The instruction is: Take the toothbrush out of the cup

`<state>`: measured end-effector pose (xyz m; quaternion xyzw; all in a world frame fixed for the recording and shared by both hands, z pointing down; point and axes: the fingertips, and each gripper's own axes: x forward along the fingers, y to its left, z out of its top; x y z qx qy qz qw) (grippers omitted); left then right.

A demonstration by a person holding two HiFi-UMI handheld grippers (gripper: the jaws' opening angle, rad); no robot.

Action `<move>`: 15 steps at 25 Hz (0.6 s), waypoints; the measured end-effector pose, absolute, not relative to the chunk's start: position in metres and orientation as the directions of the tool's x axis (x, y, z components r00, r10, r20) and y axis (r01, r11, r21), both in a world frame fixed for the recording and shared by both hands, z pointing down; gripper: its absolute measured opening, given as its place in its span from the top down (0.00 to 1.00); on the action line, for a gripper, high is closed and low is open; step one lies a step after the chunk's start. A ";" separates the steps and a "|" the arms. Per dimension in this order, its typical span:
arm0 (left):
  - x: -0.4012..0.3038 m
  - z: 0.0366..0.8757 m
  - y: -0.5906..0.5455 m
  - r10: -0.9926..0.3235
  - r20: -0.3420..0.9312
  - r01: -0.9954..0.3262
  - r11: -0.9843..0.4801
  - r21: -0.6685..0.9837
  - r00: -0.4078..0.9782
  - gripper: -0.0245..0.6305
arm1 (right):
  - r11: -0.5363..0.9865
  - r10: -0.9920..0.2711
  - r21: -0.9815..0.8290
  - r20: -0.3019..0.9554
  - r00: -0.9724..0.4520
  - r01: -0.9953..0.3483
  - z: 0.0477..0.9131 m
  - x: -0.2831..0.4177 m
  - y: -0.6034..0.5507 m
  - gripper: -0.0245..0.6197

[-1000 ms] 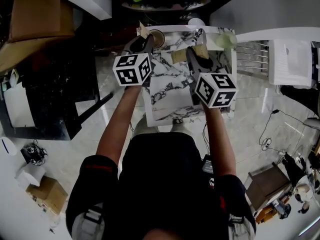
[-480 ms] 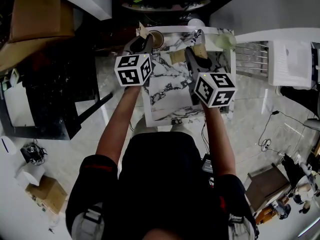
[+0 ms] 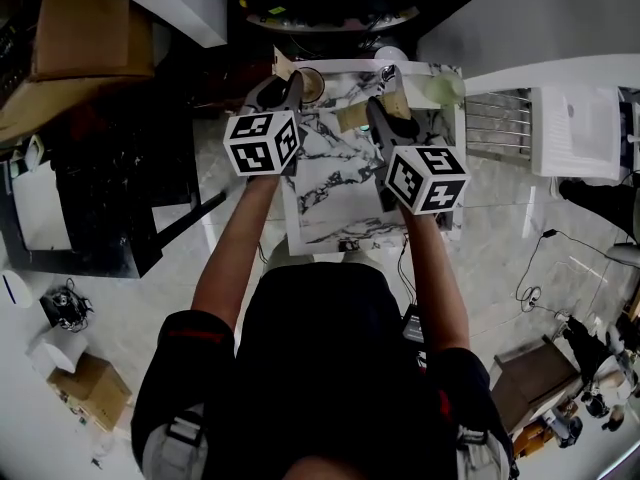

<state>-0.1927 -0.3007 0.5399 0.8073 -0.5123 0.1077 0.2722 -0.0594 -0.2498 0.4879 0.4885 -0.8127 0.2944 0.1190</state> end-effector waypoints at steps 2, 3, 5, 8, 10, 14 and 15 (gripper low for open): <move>-0.193 0.534 -0.298 -0.775 0.449 -0.889 -0.323 0.324 0.445 0.88 | 0.356 -0.724 -0.360 0.478 -0.498 -0.862 0.485 -0.059 -0.249 0.87; -0.194 0.530 -0.297 -0.778 0.446 -0.891 -0.322 0.321 0.442 0.88 | 0.361 -0.723 -0.359 0.476 -0.501 -0.861 0.483 -0.059 -0.249 0.87; -0.195 0.523 -0.293 -0.784 0.441 -0.893 -0.319 0.317 0.436 0.88 | 0.371 -0.722 -0.356 0.470 -0.508 -0.858 0.478 -0.058 -0.248 0.87; -0.196 0.510 -0.287 -0.795 0.429 -0.896 -0.312 0.317 0.429 0.88 | 0.393 -0.720 -0.348 0.460 -0.520 -0.851 0.468 -0.059 -0.246 0.87; -0.197 0.501 -0.282 -0.805 0.419 -0.898 -0.307 0.314 0.421 0.88 | 0.413 -0.718 -0.338 0.451 -0.531 -0.845 0.462 -0.059 -0.244 0.87; -0.196 0.483 -0.270 -0.820 0.398 -0.902 -0.304 0.307 0.412 0.88 | 0.449 -0.712 -0.316 0.438 -0.549 -0.835 0.450 -0.057 -0.238 0.87; -0.195 0.478 -0.267 -0.821 0.394 -0.901 -0.305 0.308 0.413 0.88 | 0.455 -0.711 -0.315 0.434 -0.553 -0.833 0.448 -0.055 -0.236 0.87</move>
